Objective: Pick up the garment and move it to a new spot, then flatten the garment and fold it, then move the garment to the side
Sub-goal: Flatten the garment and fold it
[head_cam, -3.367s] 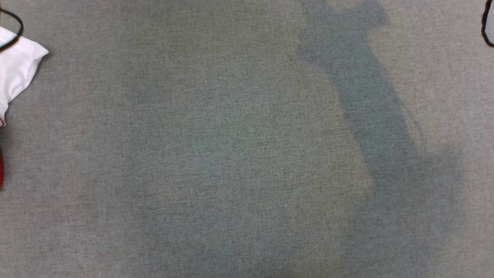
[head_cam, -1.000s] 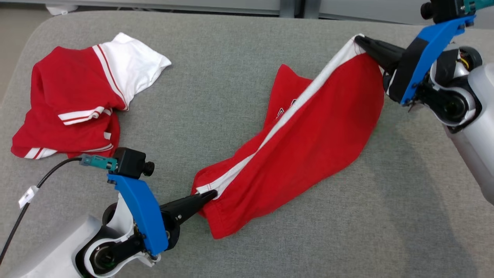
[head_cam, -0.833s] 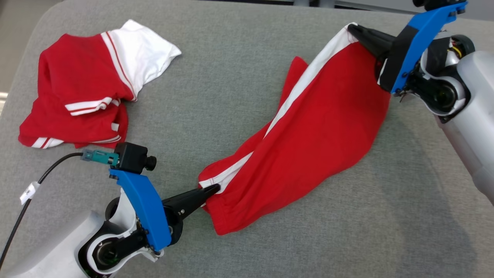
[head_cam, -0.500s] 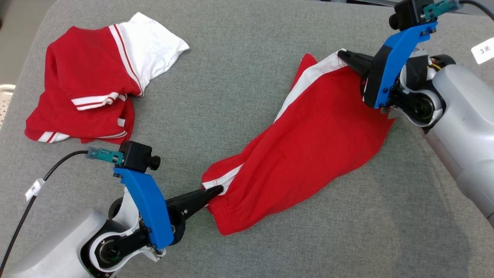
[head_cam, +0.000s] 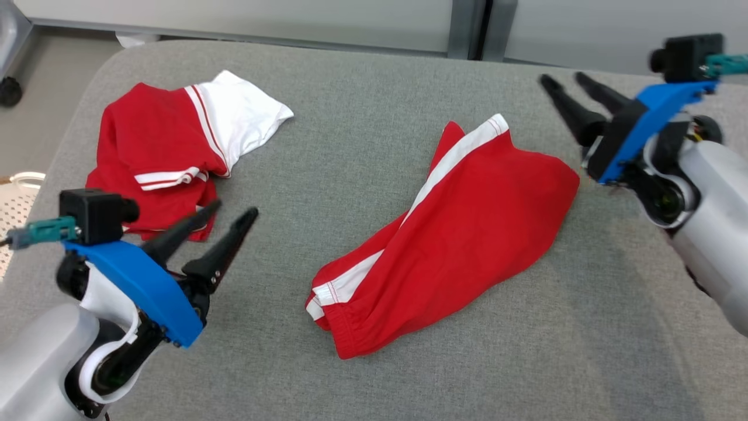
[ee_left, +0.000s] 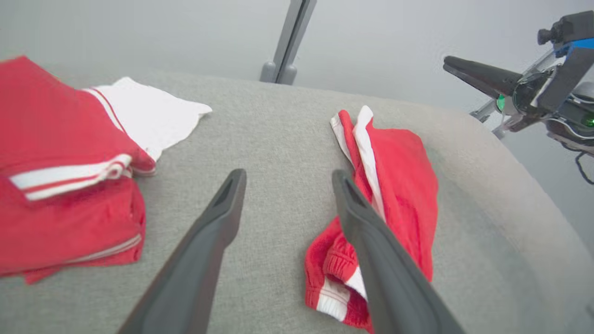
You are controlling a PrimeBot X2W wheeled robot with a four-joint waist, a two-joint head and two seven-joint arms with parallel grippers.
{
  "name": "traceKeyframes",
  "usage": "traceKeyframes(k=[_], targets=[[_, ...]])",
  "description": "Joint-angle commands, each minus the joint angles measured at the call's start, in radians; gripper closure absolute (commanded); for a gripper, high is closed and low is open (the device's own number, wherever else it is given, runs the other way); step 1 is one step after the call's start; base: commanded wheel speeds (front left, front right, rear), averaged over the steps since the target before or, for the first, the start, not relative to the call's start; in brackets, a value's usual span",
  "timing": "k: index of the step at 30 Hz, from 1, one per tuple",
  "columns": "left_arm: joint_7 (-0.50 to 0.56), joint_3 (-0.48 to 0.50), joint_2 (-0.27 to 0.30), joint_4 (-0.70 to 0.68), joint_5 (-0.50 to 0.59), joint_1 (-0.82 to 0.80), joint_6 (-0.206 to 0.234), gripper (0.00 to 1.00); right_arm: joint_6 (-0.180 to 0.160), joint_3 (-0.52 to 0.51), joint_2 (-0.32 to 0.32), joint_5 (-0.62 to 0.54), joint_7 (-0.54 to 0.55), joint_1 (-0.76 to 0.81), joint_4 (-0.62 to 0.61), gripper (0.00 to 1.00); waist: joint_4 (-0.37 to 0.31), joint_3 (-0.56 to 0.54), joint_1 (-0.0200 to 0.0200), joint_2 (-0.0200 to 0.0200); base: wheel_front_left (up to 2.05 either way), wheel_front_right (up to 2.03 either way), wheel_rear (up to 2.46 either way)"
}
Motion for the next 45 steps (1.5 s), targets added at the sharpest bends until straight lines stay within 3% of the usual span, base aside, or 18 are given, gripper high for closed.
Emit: traceKeyframes(k=[1,4,7,10,16,19,24,33,34,35,36,39,45], targets=[[-0.045,0.003,-0.006,-0.005,0.051,0.006,0.031,0.0,0.0,0.006,-0.013,-0.007,-0.03,0.017,0.022,0.0,0.003,-0.004,0.0002,0.0001,0.0,0.0,0.0],[-0.176,0.013,-0.042,0.0,0.171,0.018,0.127,0.0,0.0,0.022,-0.008,-0.004,-0.068,0.04,0.069,0.0,0.017,-0.004,0.0002,0.0001,0.0,0.0,0.0],[-0.285,0.022,-0.104,0.016,0.232,0.037,0.193,0.0,0.0,0.056,-0.006,-0.004,-0.046,0.049,0.099,0.0,0.038,0.007,0.0002,0.0001,0.0,0.0,0.0],[-0.329,0.026,-0.176,0.056,0.253,0.059,0.208,0.0,0.0,0.096,-0.012,-0.004,-0.002,0.052,0.13,0.0,0.067,0.022,0.0002,0.0001,0.0,0.0,0.0],[-0.349,0.017,-0.291,0.14,0.259,0.084,0.155,0.0,0.0,0.158,-0.016,-0.017,0.123,-0.005,0.226,0.0,0.127,0.046,0.0002,0.0001,0.0,0.0,0.0],[-0.351,0.027,-0.33,0.18,0.264,0.087,0.136,0.0,0.0,0.19,-0.017,0.0,0.251,-0.011,0.27,0.0,0.156,0.052,0.0002,0.0001,0.0,0.0,0.0],[-0.354,0.046,-0.371,0.229,0.268,0.094,0.099,0.0,0.001,0.216,0.004,0.051,0.466,-0.001,0.297,0.0,0.191,0.055,0.0002,0.0001,0.0,0.0,0.0],[-0.354,0.091,-0.409,0.27,0.286,0.113,0.068,0.0,0.004,0.26,0.026,0.114,0.661,0.037,0.212,0.0,0.206,0.052,0.0002,0.0001,0.0,0.0,0.0],[-0.354,0.095,-0.412,0.272,0.287,0.117,0.066,0.0,0.004,0.273,0.023,0.104,0.671,0.033,0.209,0.23,0.206,0.05,0.0002,0.0001,0.0,0.0,0.0],[-0.354,0.1,-0.415,0.274,0.29,0.12,0.064,0.0,0.004,0.287,0.019,0.088,0.673,0.025,0.203,0.56,0.204,0.049,0.0002,0.0001,0.0,0.0,0.0],[-0.354,0.104,-0.418,0.278,0.294,0.123,0.063,0.0,0.004,0.302,0.012,0.072,0.668,0.018,0.195,1.0,0.203,0.047,0.0002,0.0001,0.0,0.0,0.0],[-0.355,0.114,-0.426,0.287,0.295,0.125,0.055,0.0,0.001,0.327,-0.006,0.029,0.629,0.001,0.173,1.0,0.196,0.039,0.0002,0.0001,0.0,0.0,0.0],[-0.355,0.134,-0.425,0.306,0.303,0.135,0.051,0.0,0.0,0.316,-0.019,-0.009,0.434,-0.03,0.196,1.0,0.165,0.003,0.0002,0.0001,0.0,0.0,0.0]])
